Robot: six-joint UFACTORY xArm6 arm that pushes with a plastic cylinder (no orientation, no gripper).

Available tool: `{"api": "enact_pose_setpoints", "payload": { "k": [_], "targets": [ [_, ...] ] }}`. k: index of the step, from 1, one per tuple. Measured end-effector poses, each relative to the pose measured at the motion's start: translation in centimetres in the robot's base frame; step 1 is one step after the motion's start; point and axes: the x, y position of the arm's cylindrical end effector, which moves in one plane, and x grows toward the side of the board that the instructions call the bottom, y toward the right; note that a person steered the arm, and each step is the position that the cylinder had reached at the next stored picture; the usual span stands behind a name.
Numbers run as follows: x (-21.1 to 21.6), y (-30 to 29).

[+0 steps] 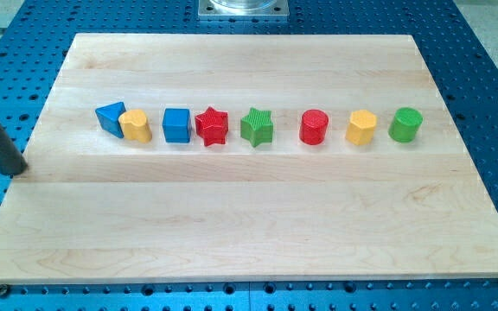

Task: Move the green star slightly to the left

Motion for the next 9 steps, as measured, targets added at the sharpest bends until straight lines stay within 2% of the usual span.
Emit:
{"api": "enact_pose_setpoints", "payload": {
  "k": [1,3,4,5,6,9],
  "targets": [
    [3.6,2.6],
    [5.8,16.0],
    [4.0,26.0],
    [-0.4,32.7],
    [-1.5,36.2],
    [-7.7,34.6]
  ]
}}
